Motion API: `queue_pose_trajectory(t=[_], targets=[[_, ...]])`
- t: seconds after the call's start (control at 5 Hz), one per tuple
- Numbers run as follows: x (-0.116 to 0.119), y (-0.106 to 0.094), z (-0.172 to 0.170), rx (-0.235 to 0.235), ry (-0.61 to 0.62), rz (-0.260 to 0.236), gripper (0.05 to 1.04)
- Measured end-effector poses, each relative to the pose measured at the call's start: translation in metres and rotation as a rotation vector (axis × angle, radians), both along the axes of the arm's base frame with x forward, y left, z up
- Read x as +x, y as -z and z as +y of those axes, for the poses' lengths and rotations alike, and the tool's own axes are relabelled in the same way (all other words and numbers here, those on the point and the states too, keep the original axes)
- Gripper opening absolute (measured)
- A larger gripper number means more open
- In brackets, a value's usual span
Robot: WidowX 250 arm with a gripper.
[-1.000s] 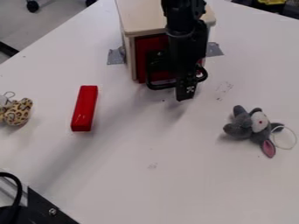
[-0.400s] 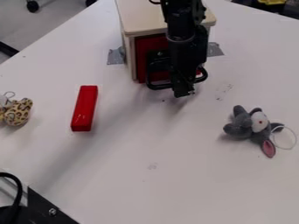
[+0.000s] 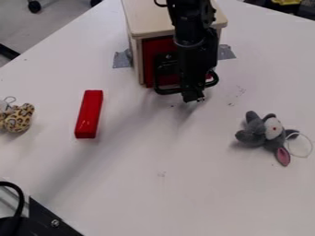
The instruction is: Open the drawer
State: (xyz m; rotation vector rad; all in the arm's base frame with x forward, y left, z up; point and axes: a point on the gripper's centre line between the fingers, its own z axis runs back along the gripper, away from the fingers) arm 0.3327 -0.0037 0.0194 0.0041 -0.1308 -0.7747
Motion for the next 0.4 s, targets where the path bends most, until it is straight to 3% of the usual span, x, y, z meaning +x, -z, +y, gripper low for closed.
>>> queue_pose_trajectory(t=[0.4], targets=[[-0.0136, 0.0006, -0.0123, 0.0, 0.036, -0.001, 0.12]])
